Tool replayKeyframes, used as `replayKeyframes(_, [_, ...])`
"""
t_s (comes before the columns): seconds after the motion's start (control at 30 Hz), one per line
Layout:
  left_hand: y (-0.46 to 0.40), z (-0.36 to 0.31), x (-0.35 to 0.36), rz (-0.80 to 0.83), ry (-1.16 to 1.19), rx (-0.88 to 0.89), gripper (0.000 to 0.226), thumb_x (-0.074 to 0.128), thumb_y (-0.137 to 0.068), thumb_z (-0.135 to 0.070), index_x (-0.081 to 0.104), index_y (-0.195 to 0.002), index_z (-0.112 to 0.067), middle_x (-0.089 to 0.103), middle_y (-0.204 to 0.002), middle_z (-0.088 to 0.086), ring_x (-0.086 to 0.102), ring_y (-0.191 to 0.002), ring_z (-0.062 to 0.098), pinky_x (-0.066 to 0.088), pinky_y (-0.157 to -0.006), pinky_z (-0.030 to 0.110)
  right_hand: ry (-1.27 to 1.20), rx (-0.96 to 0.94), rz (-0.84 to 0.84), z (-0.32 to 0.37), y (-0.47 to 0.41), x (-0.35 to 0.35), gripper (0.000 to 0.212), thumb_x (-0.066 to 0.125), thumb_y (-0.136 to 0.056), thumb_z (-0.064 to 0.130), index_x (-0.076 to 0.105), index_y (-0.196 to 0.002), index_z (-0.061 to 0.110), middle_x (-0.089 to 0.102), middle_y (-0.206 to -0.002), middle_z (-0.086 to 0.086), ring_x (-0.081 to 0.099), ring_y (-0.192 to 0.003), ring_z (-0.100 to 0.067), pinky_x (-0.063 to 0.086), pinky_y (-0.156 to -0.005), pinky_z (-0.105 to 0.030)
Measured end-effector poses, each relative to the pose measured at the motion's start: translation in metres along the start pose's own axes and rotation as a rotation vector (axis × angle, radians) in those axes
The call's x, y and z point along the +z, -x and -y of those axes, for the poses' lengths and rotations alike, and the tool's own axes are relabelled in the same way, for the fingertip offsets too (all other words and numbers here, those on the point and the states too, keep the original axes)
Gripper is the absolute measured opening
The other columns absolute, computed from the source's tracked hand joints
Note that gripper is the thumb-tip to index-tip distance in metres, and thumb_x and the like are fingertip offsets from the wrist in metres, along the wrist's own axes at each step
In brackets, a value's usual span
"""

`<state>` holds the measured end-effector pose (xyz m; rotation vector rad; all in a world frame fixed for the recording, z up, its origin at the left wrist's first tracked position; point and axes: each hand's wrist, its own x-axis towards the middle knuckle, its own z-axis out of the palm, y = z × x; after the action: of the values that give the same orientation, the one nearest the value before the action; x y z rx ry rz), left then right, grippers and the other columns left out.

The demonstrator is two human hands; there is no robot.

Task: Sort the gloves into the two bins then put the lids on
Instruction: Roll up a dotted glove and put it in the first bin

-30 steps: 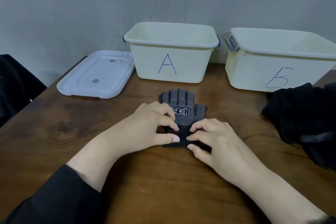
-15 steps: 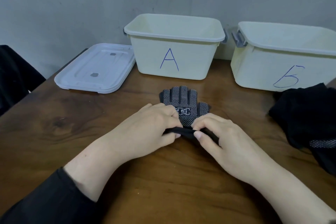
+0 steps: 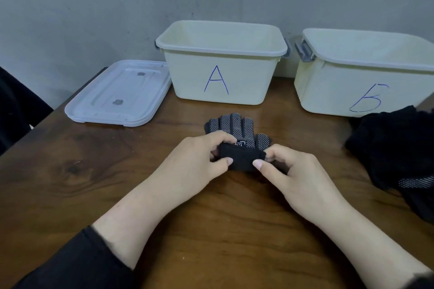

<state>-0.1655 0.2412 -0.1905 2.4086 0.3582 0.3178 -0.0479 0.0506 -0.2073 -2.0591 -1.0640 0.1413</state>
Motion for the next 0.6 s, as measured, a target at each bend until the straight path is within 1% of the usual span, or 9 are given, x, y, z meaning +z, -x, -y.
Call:
replayKeyframes(0.07, [-0.001, 0.001, 0.001, -0.002, 0.004, -0.017, 0.037, 0.071, -0.089, -0.029, 0.061, -0.122, -0.041, 0.057, -0.073, -0.014, 0.055, -0.077, -0.001, 0.040, -0.067, 0.008, -0.030, 0.022, -0.037, 0.004, -0.002, 0.003, 0.017, 0.071, -0.091, 0.033, 0.060, -0.079, 0.028, 0.066, -0.074, 0.014, 0.058, -0.068, 0.003, 0.038, -0.064, -0.008])
replayKeyframes(0.13, [-0.002, 0.003, 0.002, -0.006, 0.017, -0.029, 0.037, 0.071, -0.089, -0.029, 0.061, -0.122, -0.040, 0.058, -0.074, -0.012, 0.056, -0.078, 0.002, 0.042, -0.069, 0.011, -0.053, 0.037, -0.056, 0.003, -0.006, 0.005, 0.015, 0.074, -0.090, 0.028, 0.059, -0.091, 0.032, 0.068, -0.076, 0.014, 0.058, -0.067, 0.006, 0.039, -0.066, -0.006])
replayKeyframes(0.17, [-0.003, 0.004, 0.003, -0.010, 0.025, -0.035, 0.036, 0.072, -0.088, -0.030, 0.062, -0.122, -0.040, 0.059, -0.075, -0.012, 0.056, -0.078, 0.002, 0.042, -0.069, 0.012, -0.051, 0.040, -0.056, 0.002, -0.008, 0.007, 0.021, 0.075, -0.089, 0.028, 0.057, -0.099, 0.034, 0.067, -0.079, 0.014, 0.060, -0.072, 0.003, 0.041, -0.068, -0.008])
replayKeyframes(0.27, [-0.004, 0.004, 0.006, -0.024, 0.009, -0.041, 0.037, 0.072, -0.088, -0.030, 0.060, -0.122, -0.040, 0.057, -0.077, -0.013, 0.054, -0.078, 0.002, 0.042, -0.069, 0.012, 0.014, 0.000, -0.073, -0.005, -0.013, 0.009, 0.041, 0.077, -0.086, 0.026, 0.050, -0.113, 0.041, 0.059, -0.091, 0.015, 0.059, -0.082, -0.008, 0.048, -0.077, -0.022])
replayKeyframes(0.33, [-0.004, 0.005, 0.009, -0.051, -0.038, -0.015, 0.043, 0.073, -0.087, -0.030, 0.057, -0.125, -0.039, 0.054, -0.082, -0.014, 0.051, -0.079, 0.002, 0.041, -0.071, 0.014, 0.154, -0.093, -0.109, -0.008, -0.015, 0.011, 0.034, 0.077, -0.086, 0.024, 0.057, -0.111, 0.037, 0.052, -0.098, 0.018, 0.051, -0.084, -0.007, 0.046, -0.084, -0.033])
replayKeyframes(0.4, [-0.004, 0.008, 0.008, -0.084, -0.100, 0.019, 0.052, 0.075, -0.085, -0.031, 0.053, -0.131, -0.039, 0.049, -0.096, -0.016, 0.048, -0.085, 0.002, 0.043, -0.080, 0.021, 0.280, -0.185, -0.120, -0.010, -0.019, 0.011, 0.021, 0.077, -0.087, 0.021, 0.070, -0.104, 0.029, 0.052, -0.103, 0.015, 0.046, -0.089, -0.006, 0.041, -0.086, -0.039])
replayKeyframes(0.5, [-0.007, 0.010, 0.008, -0.104, -0.331, 0.171, 0.043, 0.071, -0.087, -0.026, 0.062, -0.129, -0.031, 0.052, -0.119, -0.011, 0.050, -0.104, 0.012, 0.043, -0.090, 0.036, 0.390, -0.289, -0.088, -0.012, -0.021, 0.013, 0.014, 0.068, -0.095, 0.020, 0.079, -0.102, 0.024, 0.061, -0.112, 0.011, 0.051, -0.098, -0.012, 0.040, -0.089, -0.039])
replayKeyframes(0.57, [-0.009, 0.011, 0.010, -0.088, -0.470, 0.309, 0.029, 0.057, -0.091, -0.023, 0.073, -0.115, -0.026, 0.060, -0.119, -0.009, 0.053, -0.106, 0.018, 0.044, -0.087, 0.042, 0.403, -0.317, 0.000, -0.013, -0.019, 0.012, 0.024, 0.056, -0.099, 0.027, 0.078, -0.107, 0.024, 0.063, -0.118, 0.014, 0.054, -0.106, -0.011, 0.037, -0.092, -0.036])
replayKeyframes(0.6, [-0.009, 0.012, 0.011, -0.068, -0.502, 0.342, 0.034, 0.048, -0.090, -0.024, 0.075, -0.111, -0.025, 0.063, -0.118, -0.009, 0.055, -0.106, 0.018, 0.043, -0.088, 0.042, 0.383, -0.307, 0.056, -0.014, -0.018, 0.009, 0.029, 0.050, -0.101, 0.031, 0.076, -0.112, 0.025, 0.061, -0.121, 0.017, 0.052, -0.109, -0.008, 0.036, -0.095, -0.034])
